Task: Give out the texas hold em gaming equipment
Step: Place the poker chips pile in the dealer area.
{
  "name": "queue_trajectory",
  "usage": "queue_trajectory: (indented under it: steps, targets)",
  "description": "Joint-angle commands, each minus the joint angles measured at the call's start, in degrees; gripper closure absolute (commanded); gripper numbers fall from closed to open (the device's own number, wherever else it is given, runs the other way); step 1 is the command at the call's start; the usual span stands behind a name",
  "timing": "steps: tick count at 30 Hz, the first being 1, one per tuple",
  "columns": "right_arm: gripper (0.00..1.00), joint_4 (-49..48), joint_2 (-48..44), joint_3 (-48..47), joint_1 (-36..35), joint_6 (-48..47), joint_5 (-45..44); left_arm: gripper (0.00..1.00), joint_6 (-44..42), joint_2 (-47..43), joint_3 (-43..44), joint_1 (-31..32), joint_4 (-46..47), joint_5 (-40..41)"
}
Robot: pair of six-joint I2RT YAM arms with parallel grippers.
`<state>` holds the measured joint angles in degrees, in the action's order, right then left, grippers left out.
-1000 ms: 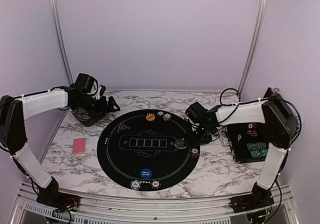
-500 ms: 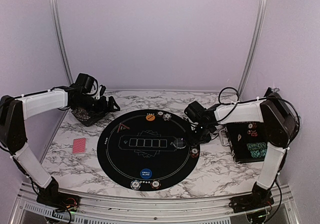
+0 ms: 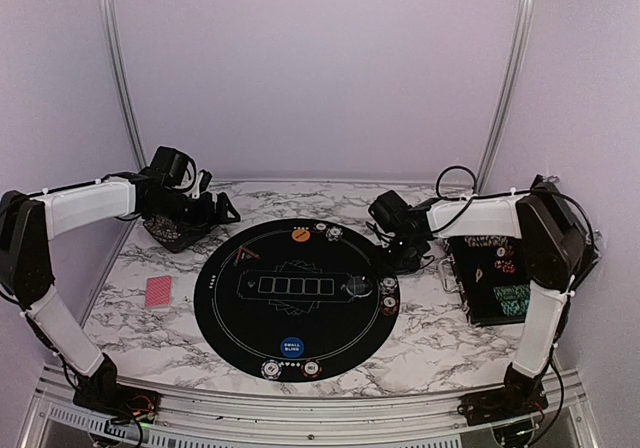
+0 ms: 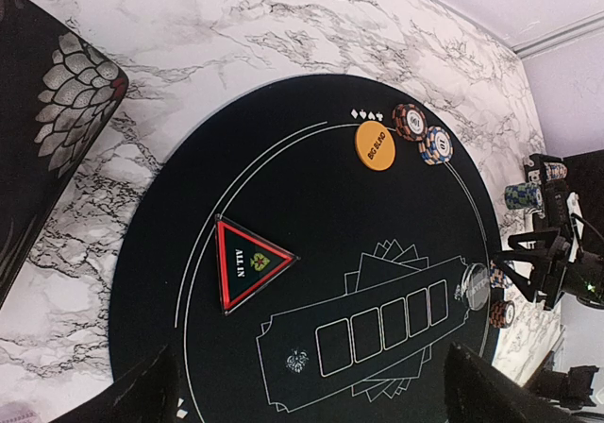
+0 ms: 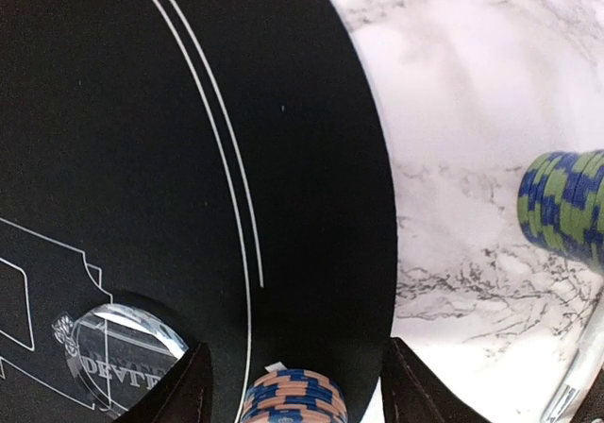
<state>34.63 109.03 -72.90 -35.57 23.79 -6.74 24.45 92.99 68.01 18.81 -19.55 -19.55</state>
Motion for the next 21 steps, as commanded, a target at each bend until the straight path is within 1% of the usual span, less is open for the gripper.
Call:
queue_trajectory:
  steps: [1,12,21]
  targets:
    - [0.41,0.65,1.25,-4.55,0.78,-1.6,-1.46,0.01,-0.36,0.9,0.1,0.09,0.39,-0.84]
    - [0.41,4.07,-0.25,-11.7,2.17,-4.44,-5.14,0.01,-0.31,0.62,0.24,0.08,0.38,-0.69]
    - [0.41,5.41,-4.9,-12.35,5.55,-8.26,-6.96,0.01,-0.25,0.0,0.32,0.08,0.21,-1.13]
